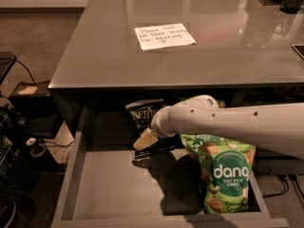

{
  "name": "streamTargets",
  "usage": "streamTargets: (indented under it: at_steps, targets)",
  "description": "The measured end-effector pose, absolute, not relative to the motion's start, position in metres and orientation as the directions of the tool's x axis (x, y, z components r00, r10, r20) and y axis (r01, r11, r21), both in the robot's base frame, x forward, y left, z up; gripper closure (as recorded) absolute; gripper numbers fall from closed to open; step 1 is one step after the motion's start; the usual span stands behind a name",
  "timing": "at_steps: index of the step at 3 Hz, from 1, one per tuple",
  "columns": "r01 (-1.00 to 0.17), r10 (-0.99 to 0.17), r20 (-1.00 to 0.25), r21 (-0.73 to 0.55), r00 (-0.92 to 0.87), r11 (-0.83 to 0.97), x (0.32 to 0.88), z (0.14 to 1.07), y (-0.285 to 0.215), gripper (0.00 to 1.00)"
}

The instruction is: Pick blue chip bag from top drawer and place on counter

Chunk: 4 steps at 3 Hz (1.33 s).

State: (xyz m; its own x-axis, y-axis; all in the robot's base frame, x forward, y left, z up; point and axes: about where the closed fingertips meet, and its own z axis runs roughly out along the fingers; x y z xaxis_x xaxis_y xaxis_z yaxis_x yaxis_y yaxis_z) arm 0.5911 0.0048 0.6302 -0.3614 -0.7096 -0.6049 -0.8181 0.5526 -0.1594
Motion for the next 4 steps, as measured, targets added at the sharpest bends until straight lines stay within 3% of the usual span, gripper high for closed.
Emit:
streamTargets:
  at_steps: [1, 4]
  targets:
    - [-0.818, -0.713, -0.595, -0.153, -0.372, 0.554, 0.5932, 0.6216, 0.0066, 0.18]
    - [-0.820, -0.706, -0.611, -0.158, -0.357, 0.551, 0.5838, 0.6286, 0.0117, 0.88]
